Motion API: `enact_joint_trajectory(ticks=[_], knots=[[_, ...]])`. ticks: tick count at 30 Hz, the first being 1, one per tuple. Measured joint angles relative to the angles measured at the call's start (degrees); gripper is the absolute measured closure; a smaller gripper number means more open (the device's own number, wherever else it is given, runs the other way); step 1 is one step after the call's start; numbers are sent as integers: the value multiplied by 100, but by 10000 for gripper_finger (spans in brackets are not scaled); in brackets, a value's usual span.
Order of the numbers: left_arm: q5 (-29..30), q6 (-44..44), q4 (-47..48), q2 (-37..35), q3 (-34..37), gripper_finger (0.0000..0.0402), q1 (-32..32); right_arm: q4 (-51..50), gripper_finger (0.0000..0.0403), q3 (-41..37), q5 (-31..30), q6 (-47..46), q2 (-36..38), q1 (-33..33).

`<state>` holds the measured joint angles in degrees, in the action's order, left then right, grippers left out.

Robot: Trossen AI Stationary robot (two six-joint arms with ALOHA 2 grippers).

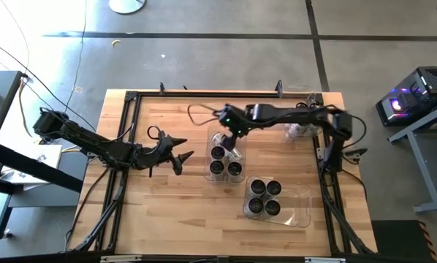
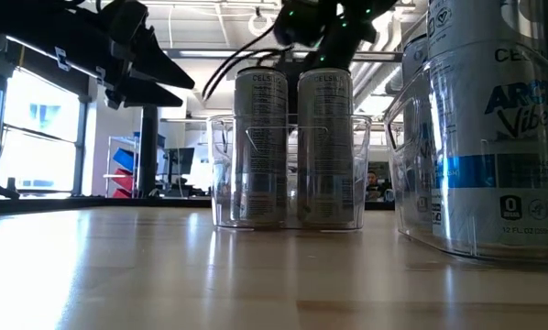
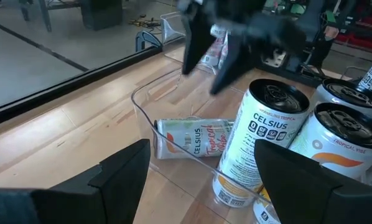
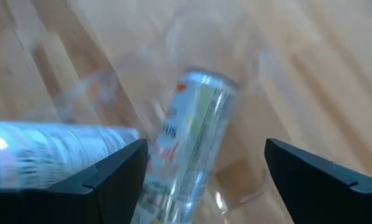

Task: Sort soda cans
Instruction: Adjust the white/yellow soda cans

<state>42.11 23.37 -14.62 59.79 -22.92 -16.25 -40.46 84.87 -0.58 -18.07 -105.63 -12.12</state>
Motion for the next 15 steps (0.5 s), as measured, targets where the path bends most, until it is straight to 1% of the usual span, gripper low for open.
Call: enact_joint_trajectory(ticks=[3, 6, 8, 13, 15], knots=[[2, 5, 24, 0, 0, 119, 0, -432, 85, 274, 35, 13, -351, 58], [2, 5, 27, 0, 0, 119, 0, -639, 85, 483, 40, 11, -560, 104], [2, 5, 29, 0, 0, 119, 0, -687, 85, 525, 50, 2, -656, 144], [0, 42, 46, 2, 0, 119, 0, -677, 85, 549, 358, -161, -784, 207], [-9, 49, 104, 1, 0, 119, 0, -665, 85, 560, 364, -267, -851, 216]])
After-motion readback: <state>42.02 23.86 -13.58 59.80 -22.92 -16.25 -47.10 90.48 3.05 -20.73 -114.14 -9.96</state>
